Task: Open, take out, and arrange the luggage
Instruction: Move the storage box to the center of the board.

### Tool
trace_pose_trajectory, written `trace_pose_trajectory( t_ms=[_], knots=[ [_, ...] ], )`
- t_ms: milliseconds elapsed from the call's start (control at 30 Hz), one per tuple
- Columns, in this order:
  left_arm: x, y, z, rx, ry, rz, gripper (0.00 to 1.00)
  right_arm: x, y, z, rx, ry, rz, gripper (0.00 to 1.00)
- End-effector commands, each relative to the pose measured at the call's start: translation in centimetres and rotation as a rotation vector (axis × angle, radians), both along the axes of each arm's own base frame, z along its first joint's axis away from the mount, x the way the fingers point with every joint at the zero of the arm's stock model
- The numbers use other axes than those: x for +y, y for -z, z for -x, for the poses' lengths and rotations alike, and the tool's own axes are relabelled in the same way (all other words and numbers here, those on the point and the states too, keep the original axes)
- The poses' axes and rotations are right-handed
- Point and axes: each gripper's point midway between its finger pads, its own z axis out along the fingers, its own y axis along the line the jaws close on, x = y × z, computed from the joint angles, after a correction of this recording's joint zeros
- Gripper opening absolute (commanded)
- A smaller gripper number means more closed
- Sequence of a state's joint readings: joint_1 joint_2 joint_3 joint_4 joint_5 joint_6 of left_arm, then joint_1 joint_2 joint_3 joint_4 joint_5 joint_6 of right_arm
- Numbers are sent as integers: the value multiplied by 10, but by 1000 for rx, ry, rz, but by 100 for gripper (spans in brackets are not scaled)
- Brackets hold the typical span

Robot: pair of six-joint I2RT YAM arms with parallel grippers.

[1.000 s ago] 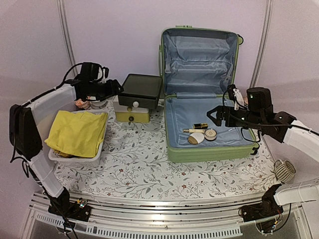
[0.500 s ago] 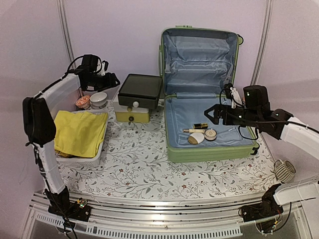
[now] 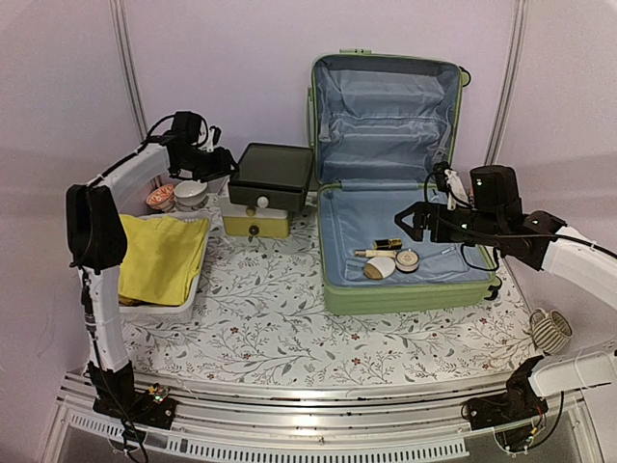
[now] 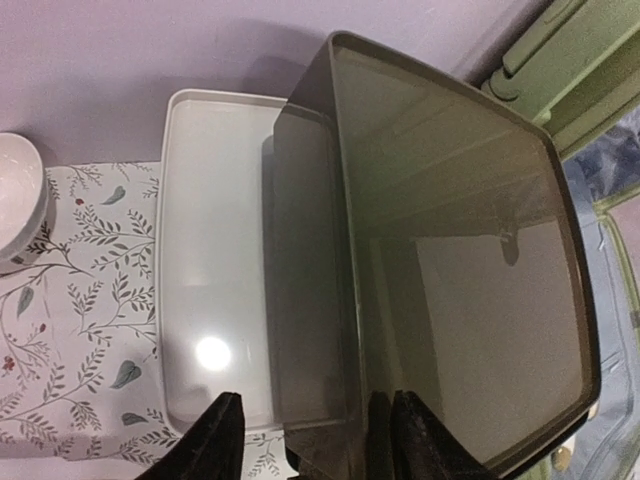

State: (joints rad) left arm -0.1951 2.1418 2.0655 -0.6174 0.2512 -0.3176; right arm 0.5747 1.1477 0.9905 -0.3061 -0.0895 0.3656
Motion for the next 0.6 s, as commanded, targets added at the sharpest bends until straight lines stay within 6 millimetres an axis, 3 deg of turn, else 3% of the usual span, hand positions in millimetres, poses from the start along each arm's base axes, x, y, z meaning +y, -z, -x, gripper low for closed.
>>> trace_pose_trajectory(
  t_ms=[0, 100, 167, 200, 233, 567],
  knots=[
    [-2, 7, -2, 23, 11, -1, 46, -2, -13, -3, -27, 9, -13, 99],
    [-3, 12, -6, 28, 8, -5, 34, -2, -13, -3, -27, 9, -11, 99],
    [0, 13, -9, 24, -10, -14, 18, -2, -13, -3, -28, 9, -11, 99],
    [3, 13, -11, 21, -25, -22, 4, -2, -14, -3, -28, 8, -12, 99],
    [6, 12, -13, 15, -43, -33, 0, -2, -14, -3, -30, 8, -12, 99],
    [46, -2, -29, -28, -204, -86, 0, -3, -16, -2, -33, 11, -5, 99]
  ],
)
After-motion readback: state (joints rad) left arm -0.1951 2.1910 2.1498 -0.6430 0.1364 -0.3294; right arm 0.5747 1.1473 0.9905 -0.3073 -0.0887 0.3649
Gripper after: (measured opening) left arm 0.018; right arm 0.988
